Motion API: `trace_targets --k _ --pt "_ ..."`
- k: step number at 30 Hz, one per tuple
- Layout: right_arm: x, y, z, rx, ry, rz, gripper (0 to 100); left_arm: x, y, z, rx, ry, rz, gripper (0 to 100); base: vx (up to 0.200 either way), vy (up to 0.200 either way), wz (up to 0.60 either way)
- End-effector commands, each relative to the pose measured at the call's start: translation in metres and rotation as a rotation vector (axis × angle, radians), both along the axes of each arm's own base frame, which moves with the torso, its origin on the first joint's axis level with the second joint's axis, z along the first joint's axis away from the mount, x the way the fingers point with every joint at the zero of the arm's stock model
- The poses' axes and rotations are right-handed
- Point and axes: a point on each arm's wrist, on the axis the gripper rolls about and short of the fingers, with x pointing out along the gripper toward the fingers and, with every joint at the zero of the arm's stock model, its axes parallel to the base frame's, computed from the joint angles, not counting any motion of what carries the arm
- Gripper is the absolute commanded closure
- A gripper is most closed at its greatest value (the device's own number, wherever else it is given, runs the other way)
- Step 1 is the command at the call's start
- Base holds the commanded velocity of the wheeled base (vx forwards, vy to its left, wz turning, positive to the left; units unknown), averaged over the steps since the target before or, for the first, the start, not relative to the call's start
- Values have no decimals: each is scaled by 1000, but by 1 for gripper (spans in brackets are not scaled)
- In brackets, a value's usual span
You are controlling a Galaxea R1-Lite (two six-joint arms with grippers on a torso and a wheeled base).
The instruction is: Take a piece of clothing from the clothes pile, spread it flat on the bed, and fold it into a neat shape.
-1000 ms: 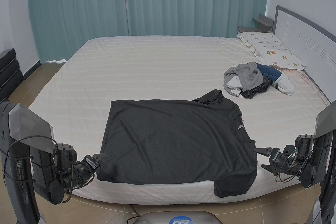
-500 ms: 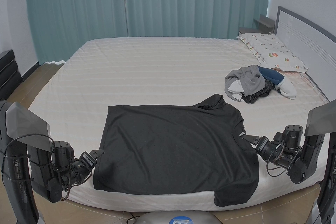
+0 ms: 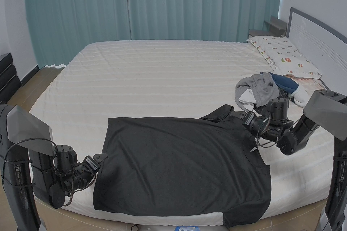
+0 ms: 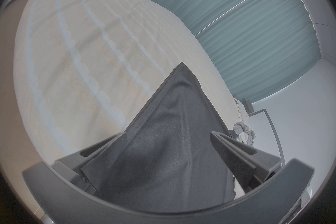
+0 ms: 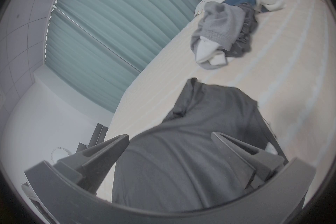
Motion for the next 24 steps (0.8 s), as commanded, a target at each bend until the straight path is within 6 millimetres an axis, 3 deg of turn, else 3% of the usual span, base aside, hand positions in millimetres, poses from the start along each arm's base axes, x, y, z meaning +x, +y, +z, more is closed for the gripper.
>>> trace_targets --k 1,8,15,21,24 --pt "46 23 -11 -18 24 7 0 1 -1 -5 1 16 -3 0 0 0 0" --pt "69 42 -13 -30 33 17 0 7 -9 -8 -1 2 -27 0 0 0 0" --pt "107 67 -24 -45 85 43 0 16 -15 -11 -16 -13 -36 0 0 0 0" --pt "133 67 -45 -71 92 -8 0 16 -14 -11 -16 -13 -33 0 0 0 0" --pt "131 63 -67 -93 169 -18 0 15 -14 -11 -18 -11 -30 0 0 0 0"
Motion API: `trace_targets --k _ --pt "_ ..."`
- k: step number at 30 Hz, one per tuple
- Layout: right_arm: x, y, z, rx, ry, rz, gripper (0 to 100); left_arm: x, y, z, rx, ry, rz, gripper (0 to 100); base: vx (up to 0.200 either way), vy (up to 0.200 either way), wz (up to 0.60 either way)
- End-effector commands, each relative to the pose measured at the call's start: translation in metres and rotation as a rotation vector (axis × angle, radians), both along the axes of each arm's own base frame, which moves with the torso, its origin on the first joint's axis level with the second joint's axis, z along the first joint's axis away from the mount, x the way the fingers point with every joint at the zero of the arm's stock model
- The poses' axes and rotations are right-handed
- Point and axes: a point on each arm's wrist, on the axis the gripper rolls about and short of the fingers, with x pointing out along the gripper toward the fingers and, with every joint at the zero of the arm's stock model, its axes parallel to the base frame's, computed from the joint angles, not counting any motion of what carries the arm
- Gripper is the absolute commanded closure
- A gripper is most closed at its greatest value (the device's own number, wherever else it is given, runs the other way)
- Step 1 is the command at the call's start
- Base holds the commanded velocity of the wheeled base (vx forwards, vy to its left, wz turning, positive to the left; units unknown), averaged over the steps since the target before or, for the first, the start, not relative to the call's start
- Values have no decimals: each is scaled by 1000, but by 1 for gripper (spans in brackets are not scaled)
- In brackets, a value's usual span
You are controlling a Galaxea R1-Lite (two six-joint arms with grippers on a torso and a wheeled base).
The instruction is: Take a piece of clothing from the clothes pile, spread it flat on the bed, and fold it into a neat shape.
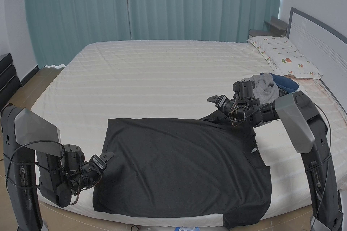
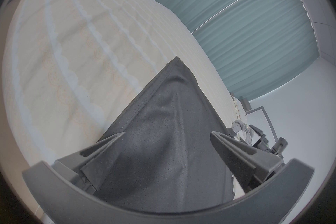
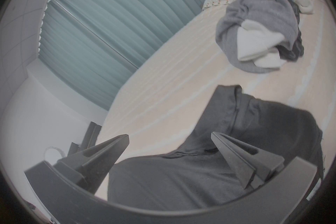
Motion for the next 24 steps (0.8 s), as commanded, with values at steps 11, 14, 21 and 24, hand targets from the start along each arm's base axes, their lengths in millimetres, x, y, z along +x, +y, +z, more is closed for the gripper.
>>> trace_targets --k 11,14,21,24 --pt "12 0 -61 -42 106 -29 0 1 -2 -2 -10 7 13 0 0 0 0" --pt "14 2 -62 -36 76 -24 0 0 -2 -3 -11 11 14 0 0 0 0" --pt "15 7 -62 -17 25 -5 100 0 -2 -3 -10 11 15 0 0 0 0" --pt "17 7 -59 -11 -10 3 100 0 -2 -3 -10 11 15 0 0 0 0"
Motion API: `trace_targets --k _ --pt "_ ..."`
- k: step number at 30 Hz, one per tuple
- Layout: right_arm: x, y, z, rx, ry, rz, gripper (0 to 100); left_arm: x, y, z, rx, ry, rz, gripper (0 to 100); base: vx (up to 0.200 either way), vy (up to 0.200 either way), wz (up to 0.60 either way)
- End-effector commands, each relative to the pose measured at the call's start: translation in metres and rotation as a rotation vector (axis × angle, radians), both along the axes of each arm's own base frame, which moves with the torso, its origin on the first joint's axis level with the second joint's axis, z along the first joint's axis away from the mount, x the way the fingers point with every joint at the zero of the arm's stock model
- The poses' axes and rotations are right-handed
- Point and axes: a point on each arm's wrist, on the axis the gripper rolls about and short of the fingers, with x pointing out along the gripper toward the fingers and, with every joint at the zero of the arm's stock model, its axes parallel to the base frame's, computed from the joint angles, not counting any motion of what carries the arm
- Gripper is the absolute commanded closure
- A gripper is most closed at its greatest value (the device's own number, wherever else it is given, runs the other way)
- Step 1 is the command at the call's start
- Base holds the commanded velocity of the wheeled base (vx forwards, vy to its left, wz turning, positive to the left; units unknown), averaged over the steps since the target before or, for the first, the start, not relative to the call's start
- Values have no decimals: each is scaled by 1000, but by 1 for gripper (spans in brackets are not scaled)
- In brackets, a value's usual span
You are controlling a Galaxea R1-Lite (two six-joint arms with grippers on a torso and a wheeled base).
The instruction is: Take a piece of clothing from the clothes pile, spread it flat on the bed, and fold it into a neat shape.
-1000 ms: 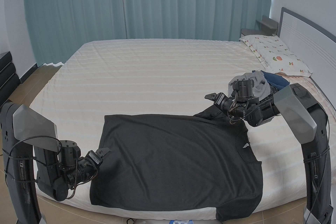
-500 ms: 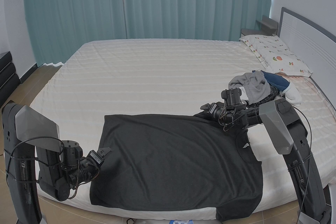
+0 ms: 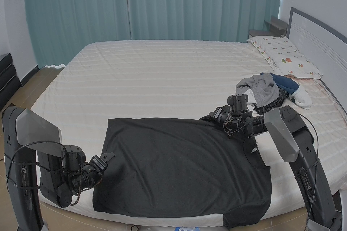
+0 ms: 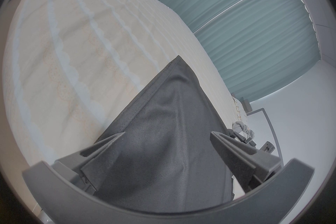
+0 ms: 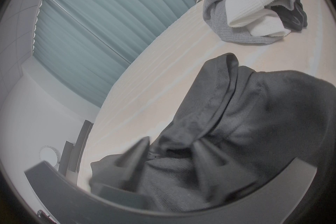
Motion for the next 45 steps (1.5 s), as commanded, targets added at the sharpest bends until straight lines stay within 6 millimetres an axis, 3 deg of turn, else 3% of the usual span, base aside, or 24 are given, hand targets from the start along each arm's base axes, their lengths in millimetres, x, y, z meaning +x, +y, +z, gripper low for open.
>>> trace_targets --k 1,8,11,12,14,15,16,22,29,33,38,39,45 --pt "1 1 2 7 -40 10 100 0 0 0 0 1 0 0 0 0 0" --pt "10 0 32 -19 -382 42 100 0 0 0 1 2 2 0 0 0 0" --pt "9 2 27 -36 -379 62 100 0 0 0 1 2 2 0 0 0 0" --pt "8 6 12 -61 -358 86 100 0 0 0 -1 3 2 0 0 0 0" --pt "7 9 3 -79 -339 99 100 0 0 0 -1 3 5 0 0 0 0" --pt "7 9 3 -79 -339 99 0 0 0 0 -1 3 5 0 0 0 0" --pt "6 9 -6 -100 -315 106 0 -1 0 0 -5 2 7 0 0 0 0" --pt "5 10 -4 -97 -311 110 0 0 0 0 -6 4 6 0 0 0 0" --pt "6 7 53 -81 -373 86 0 -1 0 0 -9 5 12 0 0 0 0" --pt "7 1 86 -37 -493 73 0 -1 0 0 -10 3 10 0 0 0 0" --pt "8 1 74 -26 -485 55 0 -1 -1 0 -9 5 8 0 0 0 0" --pt "10 -2 52 -38 -443 48 0 -1 -1 0 -10 3 7 0 0 0 0" --pt "11 -14 29 -108 -254 15 0 -1 -1 0 -9 6 7 0 0 0 0"
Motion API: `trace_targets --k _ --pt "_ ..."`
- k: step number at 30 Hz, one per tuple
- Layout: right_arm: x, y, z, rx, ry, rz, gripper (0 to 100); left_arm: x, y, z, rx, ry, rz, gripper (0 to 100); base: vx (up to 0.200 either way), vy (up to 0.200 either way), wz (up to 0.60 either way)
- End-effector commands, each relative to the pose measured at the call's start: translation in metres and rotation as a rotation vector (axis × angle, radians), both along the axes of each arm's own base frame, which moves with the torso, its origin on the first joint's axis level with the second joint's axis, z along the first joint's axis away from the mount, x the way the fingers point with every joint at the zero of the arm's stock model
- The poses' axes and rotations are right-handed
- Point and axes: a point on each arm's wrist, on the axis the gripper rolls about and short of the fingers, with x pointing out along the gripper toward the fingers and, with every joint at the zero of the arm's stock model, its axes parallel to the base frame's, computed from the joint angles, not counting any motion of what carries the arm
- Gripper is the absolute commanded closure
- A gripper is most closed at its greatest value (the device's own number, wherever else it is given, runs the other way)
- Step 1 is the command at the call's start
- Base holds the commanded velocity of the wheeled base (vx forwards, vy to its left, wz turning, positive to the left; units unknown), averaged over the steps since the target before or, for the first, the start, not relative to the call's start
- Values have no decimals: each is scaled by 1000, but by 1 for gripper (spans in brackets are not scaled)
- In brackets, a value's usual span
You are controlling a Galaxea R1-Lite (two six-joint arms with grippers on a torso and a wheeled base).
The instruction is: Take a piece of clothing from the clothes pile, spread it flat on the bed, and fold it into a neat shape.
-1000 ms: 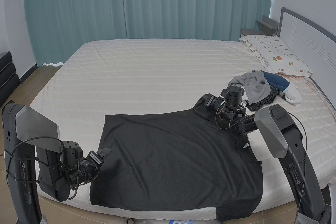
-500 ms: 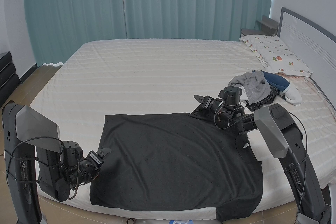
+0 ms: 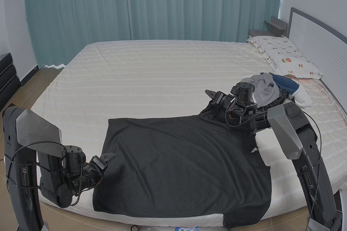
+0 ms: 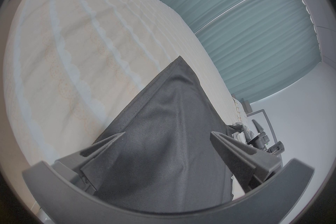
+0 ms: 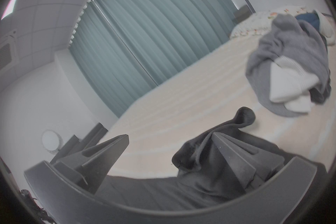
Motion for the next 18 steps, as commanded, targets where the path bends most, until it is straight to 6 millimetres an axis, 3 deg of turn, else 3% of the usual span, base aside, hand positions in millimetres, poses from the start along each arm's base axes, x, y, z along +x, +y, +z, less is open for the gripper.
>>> trace_targets --k 1,8,13,18 --pt "1 -10 -17 -38 102 -49 0 0 0 0 0 1 -1 0 0 0 0" --pt "1 -12 1 -32 85 -61 0 0 -1 0 0 0 -3 0 0 0 0" --pt "-4 -15 -2 -46 128 -66 0 0 -1 0 1 1 -1 0 0 0 0" --pt "-8 -46 5 -52 160 -113 0 0 -1 0 0 0 -3 0 0 0 0"
